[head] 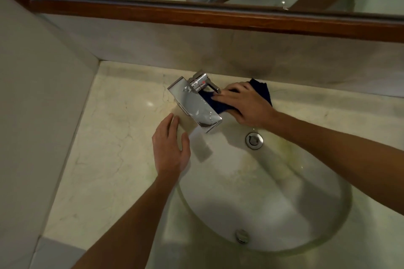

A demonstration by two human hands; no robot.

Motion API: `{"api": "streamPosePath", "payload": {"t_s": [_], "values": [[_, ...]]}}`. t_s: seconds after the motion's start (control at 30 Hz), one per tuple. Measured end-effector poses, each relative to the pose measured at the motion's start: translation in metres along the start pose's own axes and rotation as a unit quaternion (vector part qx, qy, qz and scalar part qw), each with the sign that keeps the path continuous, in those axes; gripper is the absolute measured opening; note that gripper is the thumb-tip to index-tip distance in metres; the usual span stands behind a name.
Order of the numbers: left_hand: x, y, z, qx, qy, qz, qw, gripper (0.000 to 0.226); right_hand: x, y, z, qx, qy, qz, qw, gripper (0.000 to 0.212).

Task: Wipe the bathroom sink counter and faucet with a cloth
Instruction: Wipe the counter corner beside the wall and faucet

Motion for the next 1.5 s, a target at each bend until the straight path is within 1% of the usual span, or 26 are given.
{"api": "streamPosePath", "payload": {"t_s": [0.13,0.23,0.3,0.4,0.53,0.6,0.67,0.73,0.77,0.87,1.0,1.17,1.27,1.33,1.43,1.5], "values": [[-0.002,0.000,0.001,0.002,-0.002,-0.003,1.000,0.058,0.009,0.010,-0.011,0.026,0.005,0.073,0.997,0.046],[-0.002,-0.001,0.001,0.005,0.002,0.002,1.000,0.058,0.044,-0.007,-0.030,0.007,0.013,0.127,0.992,0.041],[-0.001,-0.001,0.002,0.006,0.018,0.009,1.000,0.058,0.059,-0.016,-0.039,-0.015,0.001,0.118,0.993,0.044],[0.000,-0.002,0.001,0.010,0.012,0.005,1.000,0.057,0.056,-0.015,-0.036,-0.016,0.014,0.103,0.994,0.044],[-0.001,0.000,0.001,0.009,-0.006,0.018,1.000,0.056,0.031,0.003,-0.021,0.002,0.036,0.051,0.998,0.048],[-0.002,0.001,0.001,0.011,-0.008,0.020,1.000,0.055,0.007,0.012,-0.010,0.004,0.069,-0.008,0.998,0.051],[-0.002,0.001,0.000,0.009,-0.014,0.012,1.000,0.055,-0.016,0.010,0.005,-0.033,0.082,-0.091,0.992,0.052],[-0.002,0.000,0.000,0.009,-0.021,0.004,1.000,0.055,-0.030,0.000,0.013,-0.056,0.086,-0.144,0.984,0.049],[-0.002,0.000,0.000,0.010,-0.024,0.003,1.000,0.056,-0.033,-0.004,0.013,-0.050,0.090,-0.151,0.983,0.049],[-0.002,0.001,0.000,0.007,-0.016,0.007,1.000,0.058,-0.037,0.001,0.013,-0.032,0.090,-0.130,0.987,0.049],[-0.003,0.001,0.001,-0.012,-0.010,-0.010,1.000,0.055,-0.062,0.053,0.044,-0.058,0.086,-0.150,0.983,0.049],[0.002,0.000,-0.002,-0.010,-0.009,-0.022,1.000,0.057,-0.112,0.157,0.104,-0.098,0.065,-0.214,0.970,0.044],[0.000,0.000,-0.001,-0.007,-0.015,-0.027,1.000,0.059,-0.134,0.206,0.129,-0.112,0.066,-0.256,0.958,0.044],[-0.002,0.000,-0.001,-0.009,-0.018,-0.023,1.000,0.060,-0.138,0.220,0.135,-0.114,0.071,-0.283,0.950,0.044],[-0.004,0.000,0.000,-0.008,-0.022,-0.015,1.000,0.060,-0.133,0.219,0.132,-0.117,0.079,-0.336,0.931,0.046],[-0.006,0.001,0.001,-0.007,-0.030,-0.012,0.999,0.061,-0.122,0.209,0.124,-0.108,0.072,-0.346,0.929,0.047]]}}
Point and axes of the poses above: each hand's wrist, its own y-axis away from the middle knuckle, its own z-axis out of the back of the hand, x = y × z, the point moved 6 cm from there along -y, towards the middle knuckle, and after that the axes turned 5 degrees about -x, right-handed, at the moved point
